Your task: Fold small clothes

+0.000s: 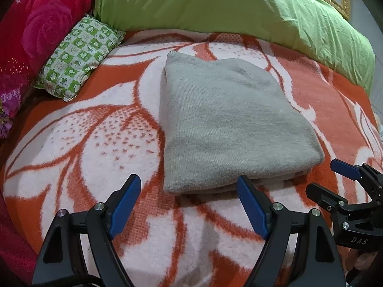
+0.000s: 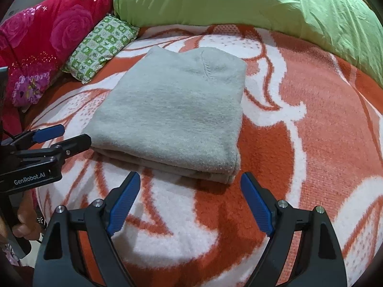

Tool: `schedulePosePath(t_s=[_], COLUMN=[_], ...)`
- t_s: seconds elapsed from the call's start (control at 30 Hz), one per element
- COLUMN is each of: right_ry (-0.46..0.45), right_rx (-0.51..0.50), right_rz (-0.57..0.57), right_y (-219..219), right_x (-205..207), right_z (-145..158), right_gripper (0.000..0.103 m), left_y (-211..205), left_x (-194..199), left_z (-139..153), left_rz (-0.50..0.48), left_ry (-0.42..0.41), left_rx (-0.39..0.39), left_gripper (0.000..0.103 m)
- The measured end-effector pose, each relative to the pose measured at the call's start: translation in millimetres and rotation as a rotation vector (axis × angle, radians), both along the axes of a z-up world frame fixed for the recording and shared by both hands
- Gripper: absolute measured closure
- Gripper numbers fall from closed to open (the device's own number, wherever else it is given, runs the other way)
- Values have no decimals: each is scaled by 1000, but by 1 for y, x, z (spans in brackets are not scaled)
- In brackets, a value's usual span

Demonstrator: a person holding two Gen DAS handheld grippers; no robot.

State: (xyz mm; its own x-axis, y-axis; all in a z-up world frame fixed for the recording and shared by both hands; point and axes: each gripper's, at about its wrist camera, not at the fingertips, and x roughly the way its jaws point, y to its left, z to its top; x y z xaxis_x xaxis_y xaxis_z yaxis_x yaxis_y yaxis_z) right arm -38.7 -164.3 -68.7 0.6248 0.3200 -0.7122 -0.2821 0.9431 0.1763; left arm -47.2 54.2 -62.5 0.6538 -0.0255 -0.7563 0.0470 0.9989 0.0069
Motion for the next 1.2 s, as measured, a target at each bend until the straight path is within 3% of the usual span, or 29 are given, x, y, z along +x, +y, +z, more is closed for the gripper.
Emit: schedulePosePath(t_s=[0.27,0.63,1.2], right_ry=[18,-20,-19], right_rx=[12,43,76], right_rz=[-11,-18,-23], right_y=[-3,-9,-11], right_x=[4,13,29], right_z=[-4,15,23], right_gripper=[17,17,17], left_y=[-2,-10,-10], left_x=[7,11,25], left_z=[-1,19,19], left_rz=[-7,-38,-24], left_ry=[6,-54,-31], left_rx=[10,38,27], left_gripper=[21,20,19])
